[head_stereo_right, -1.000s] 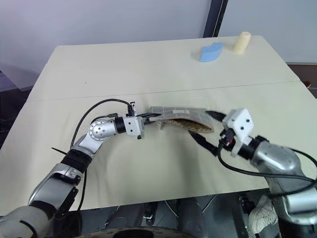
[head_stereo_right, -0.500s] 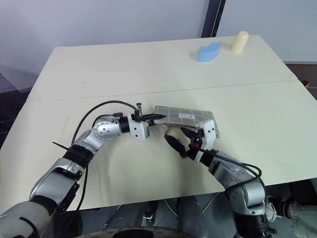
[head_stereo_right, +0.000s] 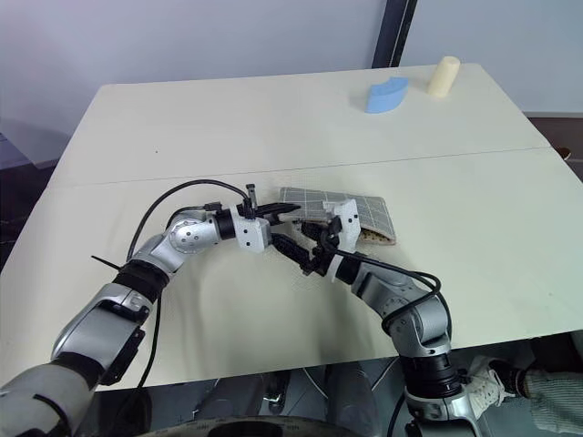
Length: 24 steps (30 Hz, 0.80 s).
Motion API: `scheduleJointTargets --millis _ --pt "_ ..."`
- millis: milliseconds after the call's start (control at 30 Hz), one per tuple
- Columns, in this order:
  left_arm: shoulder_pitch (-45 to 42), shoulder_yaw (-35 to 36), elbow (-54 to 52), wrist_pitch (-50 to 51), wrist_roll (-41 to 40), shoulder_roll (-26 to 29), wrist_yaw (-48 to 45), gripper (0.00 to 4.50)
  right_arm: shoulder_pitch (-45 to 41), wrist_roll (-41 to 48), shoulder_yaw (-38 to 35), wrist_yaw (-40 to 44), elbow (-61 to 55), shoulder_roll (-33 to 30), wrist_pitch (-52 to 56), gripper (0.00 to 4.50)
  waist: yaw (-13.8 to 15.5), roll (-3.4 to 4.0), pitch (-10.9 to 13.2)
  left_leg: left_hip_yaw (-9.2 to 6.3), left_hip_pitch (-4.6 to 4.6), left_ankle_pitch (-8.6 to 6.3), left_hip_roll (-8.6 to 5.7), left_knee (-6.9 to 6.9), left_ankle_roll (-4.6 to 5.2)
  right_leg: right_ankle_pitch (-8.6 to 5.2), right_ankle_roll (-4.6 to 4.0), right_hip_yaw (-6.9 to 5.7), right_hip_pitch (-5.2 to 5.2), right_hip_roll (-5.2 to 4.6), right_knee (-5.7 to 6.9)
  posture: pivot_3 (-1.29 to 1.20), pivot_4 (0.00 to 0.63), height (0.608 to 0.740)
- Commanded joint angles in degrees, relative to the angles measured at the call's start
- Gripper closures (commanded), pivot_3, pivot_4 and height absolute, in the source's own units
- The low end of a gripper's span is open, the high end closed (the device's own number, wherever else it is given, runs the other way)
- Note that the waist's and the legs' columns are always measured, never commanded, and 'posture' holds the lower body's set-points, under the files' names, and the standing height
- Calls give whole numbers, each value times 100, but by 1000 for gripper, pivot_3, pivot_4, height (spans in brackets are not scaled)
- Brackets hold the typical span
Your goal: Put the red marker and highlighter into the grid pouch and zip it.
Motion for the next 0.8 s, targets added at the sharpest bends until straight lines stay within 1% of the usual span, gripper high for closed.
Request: scheduleJointTargets --millis 33,100,167,200,267,467,567,667,733,767,800 --pt "-164 89 1 -127 -36 56 132 4500 51 4 -86 -87 -125 40 -110 2312 0 0 0 0 0 0 0 0 0 0 0 0 0 0 0 0 150 732" --pt "-180 95 82 -176 -25 121 136 4500 114 -4 -152 -105 -164 -17 -136 3458 0 0 0 0 0 0 0 -1 0 0 0 0 -2 0 2 0 150 732" --pt "-197 106 130 -195 -26 167 148 4500 188 -42 -243 -110 -239 -170 -144 4447 0 0 0 0 0 0 0 -1 0 0 0 0 -3 1 4 0 150 732" --pt "-207 115 159 -200 -23 189 166 4500 234 -34 -334 -111 -272 -251 -141 4447 6 0 0 0 0 0 0 -1 0 0 0 0 -3 1 4 0 150 732" --pt "-223 151 225 -172 -25 245 202 4500 428 -91 -573 -71 -397 -620 -111 4447 18 0 0 0 0 0 0 0 0 0 0 0 -1 0 3 0 150 732" --pt "-230 354 499 -14 -445 400 -6 4500 1486 -130 -1657 328 -635 -1969 -170 4447 18 0 0 1 0 -7 -7 2 11 0 1 -1 7 -6 -11 0 150 732" --pt "-217 417 628 96 -795 382 -286 4500 1762 -89 -2120 427 -602 -2259 -275 4447 -8 0 0 4 -1 -7 -4 0 11 0 1 5 16 -6 -6 0 150 732" --pt "-142 480 691 341 -1465 254 -1028 4500 1899 -149 -2216 521 -640 -2375 -348 4447 6 0 0 -2 0 -4 2 2 7 0 2 0 27 -2 0 0 150 732" --pt "-40 642 685 788 -2069 85 -1570 3754 1944 -255 -2022 565 -745 -2414 -378 3800 4 1 0 -4 0 -4 4 5 6 -1 1 -3 29 -2 1 0 150 732" --pt "-11 691 669 895 -2205 48 -1711 3430 1970 -318 -1941 566 -788 -2439 -384 3456 1 0 0 -4 0 -3 4 9 6 -1 1 -3 29 -1 1 0 150 732" --pt "32 720 632 881 -2249 48 -1785 2979 1965 -330 -1933 522 -819 -2415 -382 3045 -7 0 0 -3 0 -3 4 10 7 -1 1 -3 28 -1 0 0 150 732"
